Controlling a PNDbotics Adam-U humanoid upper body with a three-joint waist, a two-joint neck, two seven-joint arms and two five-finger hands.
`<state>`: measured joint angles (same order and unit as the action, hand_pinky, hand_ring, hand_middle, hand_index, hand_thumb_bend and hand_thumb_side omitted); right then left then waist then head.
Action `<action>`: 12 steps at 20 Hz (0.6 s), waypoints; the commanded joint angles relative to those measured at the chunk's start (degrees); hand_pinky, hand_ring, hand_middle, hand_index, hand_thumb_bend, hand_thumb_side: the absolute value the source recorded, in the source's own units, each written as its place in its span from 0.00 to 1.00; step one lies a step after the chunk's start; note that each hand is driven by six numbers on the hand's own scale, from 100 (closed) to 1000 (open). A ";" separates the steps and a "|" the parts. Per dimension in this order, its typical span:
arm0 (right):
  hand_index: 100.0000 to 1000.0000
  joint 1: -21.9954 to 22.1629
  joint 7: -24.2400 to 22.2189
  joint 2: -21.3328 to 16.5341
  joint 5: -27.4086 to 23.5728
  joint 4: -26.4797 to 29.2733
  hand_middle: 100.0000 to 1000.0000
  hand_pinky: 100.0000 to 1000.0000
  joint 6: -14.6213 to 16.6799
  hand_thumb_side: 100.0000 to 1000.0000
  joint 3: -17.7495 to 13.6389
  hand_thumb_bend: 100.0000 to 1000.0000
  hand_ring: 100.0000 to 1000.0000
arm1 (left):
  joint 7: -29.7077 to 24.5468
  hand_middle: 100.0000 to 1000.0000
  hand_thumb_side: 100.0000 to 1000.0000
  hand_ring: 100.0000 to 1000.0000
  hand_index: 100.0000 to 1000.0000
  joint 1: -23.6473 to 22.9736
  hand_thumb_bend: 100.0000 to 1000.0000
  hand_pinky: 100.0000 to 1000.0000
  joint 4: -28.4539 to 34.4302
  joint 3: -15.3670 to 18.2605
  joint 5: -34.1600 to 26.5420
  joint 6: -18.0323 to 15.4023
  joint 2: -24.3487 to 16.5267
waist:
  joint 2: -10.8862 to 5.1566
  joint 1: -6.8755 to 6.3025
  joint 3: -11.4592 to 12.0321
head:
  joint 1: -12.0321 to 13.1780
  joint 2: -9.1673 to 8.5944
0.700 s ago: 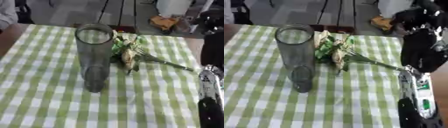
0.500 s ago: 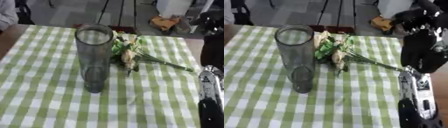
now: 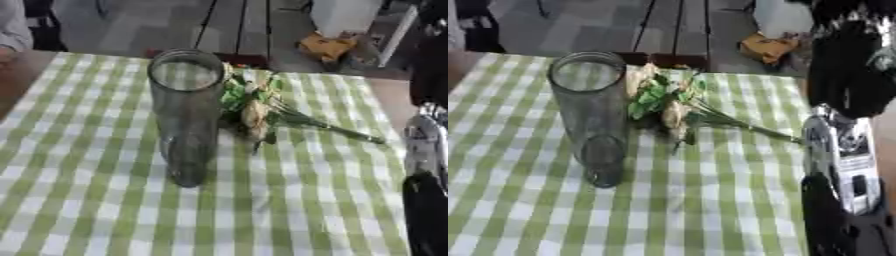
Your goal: Arrange flowers into the vase.
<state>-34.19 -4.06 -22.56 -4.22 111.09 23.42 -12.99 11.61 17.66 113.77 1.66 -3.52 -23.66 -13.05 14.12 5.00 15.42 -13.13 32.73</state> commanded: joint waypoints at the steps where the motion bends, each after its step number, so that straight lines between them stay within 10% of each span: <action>1: 0.87 -4.22 -0.86 -6.91 7.54 -4.39 0.64 0.68 -1.84 1.00 2.25 0.32 0.80 | -0.36 0.92 0.86 0.81 0.95 0.24 0.00 0.48 0.82 -0.19 -0.27 0.09 -0.48 | -1.21 -0.32 0.16 | -0.60 0.30; 12: 0.93 -16.73 -9.40 -15.79 23.90 -24.78 0.74 0.75 -0.21 1.00 7.76 0.57 0.88 | -0.88 0.92 0.86 0.81 0.95 -0.04 0.00 0.48 0.82 -0.56 -0.75 0.30 -0.49 | -1.62 -0.37 0.71 | -1.81 0.76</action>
<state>-49.63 -12.37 -35.73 17.84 88.09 22.78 -5.34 10.99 17.21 113.77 1.27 -4.05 -23.29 -13.05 13.73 4.95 16.12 -14.75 33.24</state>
